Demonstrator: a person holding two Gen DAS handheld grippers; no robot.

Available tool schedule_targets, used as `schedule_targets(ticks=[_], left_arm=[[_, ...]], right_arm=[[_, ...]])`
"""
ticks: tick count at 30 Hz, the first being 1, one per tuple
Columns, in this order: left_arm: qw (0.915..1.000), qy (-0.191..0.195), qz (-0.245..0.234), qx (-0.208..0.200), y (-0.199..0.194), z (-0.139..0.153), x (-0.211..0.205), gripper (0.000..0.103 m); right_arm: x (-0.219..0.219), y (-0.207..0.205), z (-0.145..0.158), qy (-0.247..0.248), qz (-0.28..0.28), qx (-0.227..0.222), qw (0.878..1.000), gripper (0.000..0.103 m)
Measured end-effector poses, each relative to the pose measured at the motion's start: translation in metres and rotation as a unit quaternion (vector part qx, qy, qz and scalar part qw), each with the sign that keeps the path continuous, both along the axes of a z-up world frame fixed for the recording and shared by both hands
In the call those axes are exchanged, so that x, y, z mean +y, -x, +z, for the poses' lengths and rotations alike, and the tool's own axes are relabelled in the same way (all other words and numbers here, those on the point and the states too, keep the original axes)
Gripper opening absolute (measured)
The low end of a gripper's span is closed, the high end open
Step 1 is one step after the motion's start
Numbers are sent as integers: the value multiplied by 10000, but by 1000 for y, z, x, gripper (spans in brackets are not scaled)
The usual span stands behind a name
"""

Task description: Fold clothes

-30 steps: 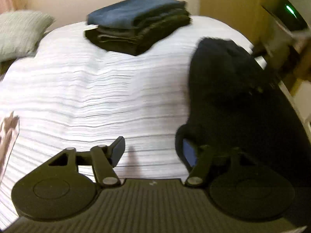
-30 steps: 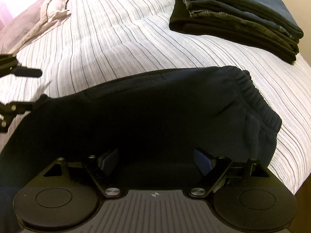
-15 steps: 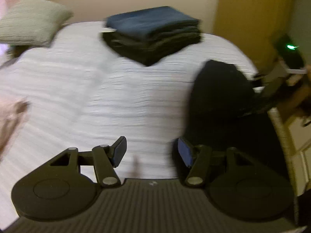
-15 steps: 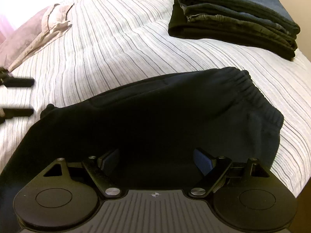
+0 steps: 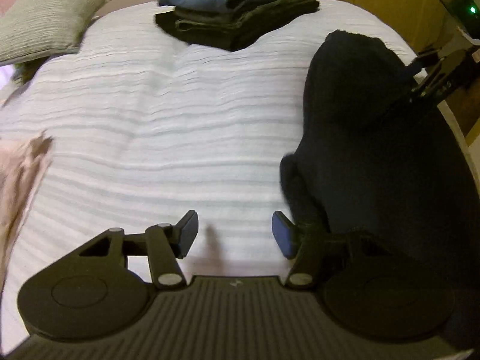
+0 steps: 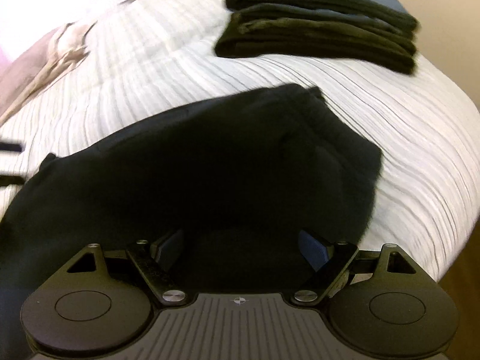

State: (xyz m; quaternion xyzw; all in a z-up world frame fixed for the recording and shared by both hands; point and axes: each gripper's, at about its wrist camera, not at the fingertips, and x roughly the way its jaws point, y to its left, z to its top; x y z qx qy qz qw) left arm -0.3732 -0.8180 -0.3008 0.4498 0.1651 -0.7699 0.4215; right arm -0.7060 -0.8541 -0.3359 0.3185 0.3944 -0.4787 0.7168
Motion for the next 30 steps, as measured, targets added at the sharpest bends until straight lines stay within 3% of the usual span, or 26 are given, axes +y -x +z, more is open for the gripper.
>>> schedule_targets(ticks=[4,7,16,19,22,26,30], left_arm=[[9998,18,165,-85,-18,15,41,49],[9995,42,273,-158,-37,24,91,50],[9975,27,451,-540,-114,32,322,52],[9947,-176,647,-785,-145,32,403,52],[9912,-395,883,-907,-172,33,469,53],[9852,-654,1298,-914,-197,29,534,53],[9788,-751,1661,-935,-206,22,570,53]], right_arm=[[28,4,15,-3,-559,77,9984,86],[71,-7,27,133,-493,107,9986,86],[270,-103,43,249,-15,-144,9996,86],[336,-153,40,-47,480,-214,9986,86],[390,-204,41,-287,1339,-171,9904,86],[444,-257,42,-346,2569,-120,9657,86],[482,-290,39,-270,3517,-130,9356,86]])
